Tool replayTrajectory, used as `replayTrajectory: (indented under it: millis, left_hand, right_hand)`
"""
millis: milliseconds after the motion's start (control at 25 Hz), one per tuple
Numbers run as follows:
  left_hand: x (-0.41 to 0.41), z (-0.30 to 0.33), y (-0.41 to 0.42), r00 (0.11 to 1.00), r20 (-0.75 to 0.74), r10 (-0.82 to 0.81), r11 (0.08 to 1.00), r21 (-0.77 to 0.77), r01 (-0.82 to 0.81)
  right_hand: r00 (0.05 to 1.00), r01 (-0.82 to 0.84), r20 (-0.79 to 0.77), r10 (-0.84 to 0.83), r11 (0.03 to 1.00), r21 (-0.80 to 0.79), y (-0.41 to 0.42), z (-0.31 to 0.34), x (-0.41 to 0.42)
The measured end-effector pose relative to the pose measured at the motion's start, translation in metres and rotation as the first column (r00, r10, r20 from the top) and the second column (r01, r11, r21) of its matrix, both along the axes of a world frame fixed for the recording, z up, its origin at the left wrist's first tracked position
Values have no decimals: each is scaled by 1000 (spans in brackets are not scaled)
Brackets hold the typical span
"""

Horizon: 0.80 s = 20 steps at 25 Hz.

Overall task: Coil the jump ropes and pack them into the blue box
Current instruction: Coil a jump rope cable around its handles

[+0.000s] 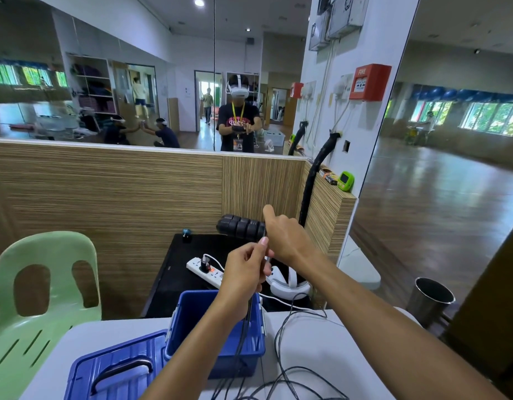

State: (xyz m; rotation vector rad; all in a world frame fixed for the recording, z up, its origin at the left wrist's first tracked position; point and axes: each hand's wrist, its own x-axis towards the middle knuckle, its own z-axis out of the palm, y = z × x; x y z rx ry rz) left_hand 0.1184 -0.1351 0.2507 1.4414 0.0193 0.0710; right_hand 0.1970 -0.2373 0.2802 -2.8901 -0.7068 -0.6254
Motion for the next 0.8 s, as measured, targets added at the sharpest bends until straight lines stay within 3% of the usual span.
replayTrajectory:
  millis: [240,520,680,800]
  left_hand:
    - [-4,-12,2,935,327,134,919,312,-240]
    - [15,-51,32,953,278,-122,923,385,6]
    - [35,-54,51,902,343,-261,805,593,8]
    - [47,-55,62,879,317,-356,721,692,42]
  right_hand:
    - [1000,-11,8,11,1000,-20,-1,2,1]
    - [987,-159,7,160,973,169,3,-9,-2]
    - [960,-261,-52,276,944,201,3,-3,-4]
    - [951,-262,-132,280,955,136,-2,-1,-3]
